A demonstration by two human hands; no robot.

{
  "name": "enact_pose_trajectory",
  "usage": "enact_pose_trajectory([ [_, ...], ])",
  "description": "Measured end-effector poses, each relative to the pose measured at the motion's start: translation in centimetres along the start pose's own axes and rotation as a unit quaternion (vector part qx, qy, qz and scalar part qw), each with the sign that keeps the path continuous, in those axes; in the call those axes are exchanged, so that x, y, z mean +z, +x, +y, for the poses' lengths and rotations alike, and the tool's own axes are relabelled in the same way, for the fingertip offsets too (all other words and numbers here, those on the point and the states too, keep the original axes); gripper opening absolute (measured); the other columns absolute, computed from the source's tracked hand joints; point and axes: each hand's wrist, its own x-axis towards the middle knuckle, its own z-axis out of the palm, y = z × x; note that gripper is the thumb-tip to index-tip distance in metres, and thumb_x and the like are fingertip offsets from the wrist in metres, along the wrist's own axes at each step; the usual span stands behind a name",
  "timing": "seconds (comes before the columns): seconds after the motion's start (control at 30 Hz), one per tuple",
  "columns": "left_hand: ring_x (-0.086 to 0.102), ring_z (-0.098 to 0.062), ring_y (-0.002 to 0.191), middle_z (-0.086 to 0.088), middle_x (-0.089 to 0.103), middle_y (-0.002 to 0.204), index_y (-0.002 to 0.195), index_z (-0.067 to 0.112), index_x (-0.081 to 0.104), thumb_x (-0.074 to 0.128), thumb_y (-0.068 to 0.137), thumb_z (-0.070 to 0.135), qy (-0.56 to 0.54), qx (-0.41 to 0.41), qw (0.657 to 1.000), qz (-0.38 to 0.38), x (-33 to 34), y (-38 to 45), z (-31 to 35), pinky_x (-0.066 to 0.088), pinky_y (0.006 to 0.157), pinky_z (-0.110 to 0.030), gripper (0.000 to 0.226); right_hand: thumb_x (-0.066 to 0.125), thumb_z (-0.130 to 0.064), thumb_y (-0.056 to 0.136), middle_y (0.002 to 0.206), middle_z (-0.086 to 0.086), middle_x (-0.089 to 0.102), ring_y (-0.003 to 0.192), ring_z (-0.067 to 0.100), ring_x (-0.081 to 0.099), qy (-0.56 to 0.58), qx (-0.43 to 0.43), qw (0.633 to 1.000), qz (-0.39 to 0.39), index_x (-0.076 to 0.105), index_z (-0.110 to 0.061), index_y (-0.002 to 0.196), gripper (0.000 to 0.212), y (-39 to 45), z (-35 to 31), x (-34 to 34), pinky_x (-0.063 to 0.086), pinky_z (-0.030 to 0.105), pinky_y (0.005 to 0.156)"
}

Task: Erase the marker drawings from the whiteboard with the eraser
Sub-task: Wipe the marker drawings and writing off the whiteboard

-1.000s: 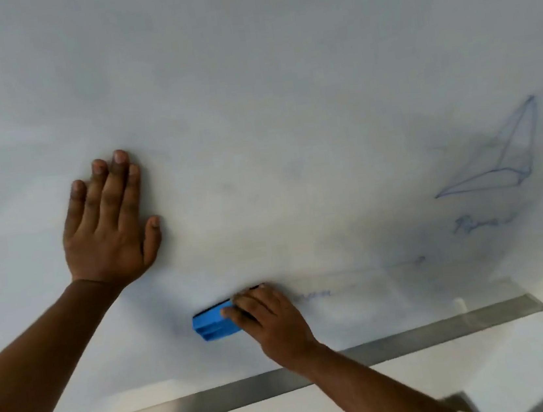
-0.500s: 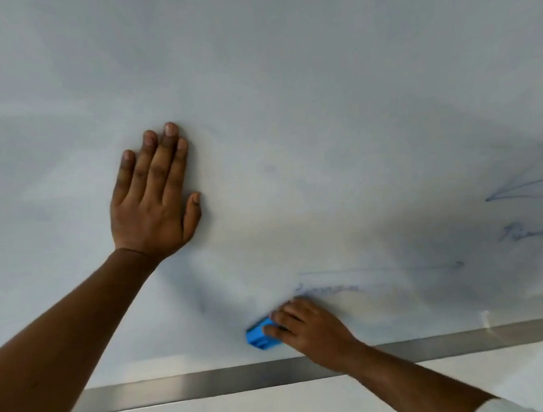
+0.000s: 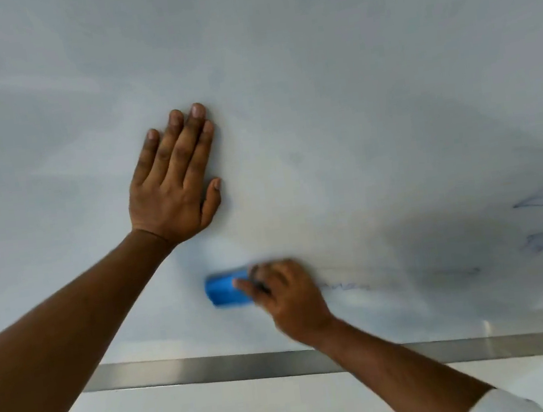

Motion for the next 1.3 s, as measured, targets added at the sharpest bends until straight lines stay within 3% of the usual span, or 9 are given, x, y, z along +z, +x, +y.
enact_pose_trajectory([
  [0.13, 0.013, -0.025, 0.168, -0.006, 0.009, 0.181, 0.171, 0.006, 0.024, 0.042, 0.107, 0.037, 0.001, -0.004, 1.0, -0.001, -0.1, 0.1, 0.2, 0.015, 0.137, -0.044, 0.073, 0.077, -0.018, 0.085, 0.109, -0.005, 0.068, 0.095, 0.019, 0.061, 0.01, -0.064, 0.982, -0.18, 0.069, -0.029, 0.122, 0.04, -6.5, -1.8, 0.5, 0.055, 0.033, 0.087],
  [0.37, 0.014, -0.023, 0.168, -0.007, 0.015, 0.179, 0.171, 0.007, 0.024, 0.046, 0.106, 0.037, -0.004, -0.006, 1.0, 0.001, -0.2, 0.4, 0.1, 0.017, 0.137, -0.043, 0.075, 0.07, -0.016, 0.096, 0.125, 0.006, 0.057, 0.097, 0.028, 0.053, 0.011, 0.123, 0.99, 0.065, 0.051, -0.025, 0.15, 0.058, 5.4, -0.2, -0.8, 0.044, 0.041, 0.086],
  [0.53, 0.016, -0.023, 0.167, -0.008, 0.02, 0.177, 0.171, 0.008, 0.022, 0.047, 0.106, 0.038, -0.017, -0.004, 1.0, 0.001, -0.3, 0.3, 0.1, 0.016, 0.136, -0.042, 0.076, 0.077, -0.014, 0.085, 0.116, 0.006, 0.066, 0.089, 0.024, 0.056, -0.02, -0.052, 0.994, -0.092, 0.066, -0.026, 0.137, 0.055, -1.5, -5.5, 3.2, 0.058, 0.04, 0.081],
  [0.7, 0.019, -0.023, 0.167, -0.006, 0.019, 0.177, 0.171, 0.009, 0.025, 0.047, 0.105, 0.038, -0.023, -0.003, 1.0, 0.001, -0.5, 0.2, -0.1, 0.018, 0.136, -0.042, 0.075, 0.082, -0.016, 0.082, 0.114, 0.001, 0.069, 0.091, 0.023, 0.066, 0.019, -0.056, 0.99, -0.127, 0.063, -0.028, 0.139, 0.062, -2.4, -4.4, 2.9, 0.057, 0.037, 0.084],
  [0.87, 0.016, -0.022, 0.167, -0.007, 0.02, 0.177, 0.17, 0.008, 0.026, 0.047, 0.106, 0.036, -0.021, -0.009, 1.0, 0.001, -0.7, 0.2, -0.2, 0.016, 0.136, -0.041, 0.073, 0.075, -0.026, 0.09, 0.123, 0.006, 0.062, 0.104, 0.03, 0.058, 0.009, 0.193, 0.981, 0.024, 0.058, -0.027, 0.144, 0.057, -1.4, 3.3, -4.5, 0.049, 0.04, 0.093],
  [1.07, 0.015, -0.025, 0.168, -0.009, 0.016, 0.179, 0.169, 0.004, 0.03, 0.054, 0.102, 0.02, -0.098, -0.054, 0.994, -0.015, 0.0, -0.5, 4.8, 0.016, 0.136, -0.043, 0.073, 0.071, -0.015, 0.097, 0.127, 0.023, 0.05, 0.116, 0.04, 0.051, -0.032, 0.477, 0.854, 0.204, 0.048, -0.004, 0.15, 0.059, -2.1, 8.6, -8.7, 0.047, 0.04, 0.095],
  [1.17, 0.023, -0.024, 0.166, -0.007, 0.021, 0.179, 0.168, 0.007, 0.033, 0.059, 0.097, 0.021, -0.069, 0.001, 0.997, -0.017, 1.0, -1.4, 8.2, 0.018, 0.136, -0.041, 0.077, 0.064, -0.012, 0.096, 0.128, 0.02, 0.055, 0.116, 0.033, 0.051, 0.001, 0.416, 0.904, 0.098, 0.059, -0.004, 0.142, 0.047, -5.5, 2.7, -3.8, 0.042, 0.039, 0.102],
  [1.23, 0.022, -0.025, 0.167, -0.007, 0.018, 0.18, 0.169, 0.007, 0.032, 0.055, 0.099, 0.025, -0.042, 0.008, 0.999, -0.014, 1.5, -1.5, 8.6, 0.016, 0.137, -0.04, 0.076, 0.061, -0.017, 0.097, 0.133, 0.01, 0.058, 0.123, 0.025, 0.052, 0.068, 0.353, 0.931, -0.06, 0.064, -0.028, 0.138, 0.042, -9.0, -0.8, -1.8, 0.044, 0.034, 0.109],
  [1.3, 0.022, -0.025, 0.167, -0.007, 0.017, 0.181, 0.169, 0.007, 0.031, 0.052, 0.102, 0.029, -0.034, 0.018, 0.999, -0.016, 1.9, -1.8, 8.3, 0.015, 0.137, -0.041, 0.074, 0.08, -0.006, 0.085, 0.133, 0.002, 0.061, 0.126, 0.02, 0.052, 0.107, 0.3, 0.936, -0.15, 0.066, -0.039, 0.135, 0.061, -11.9, -2.1, -1.7, 0.055, 0.033, 0.102],
])
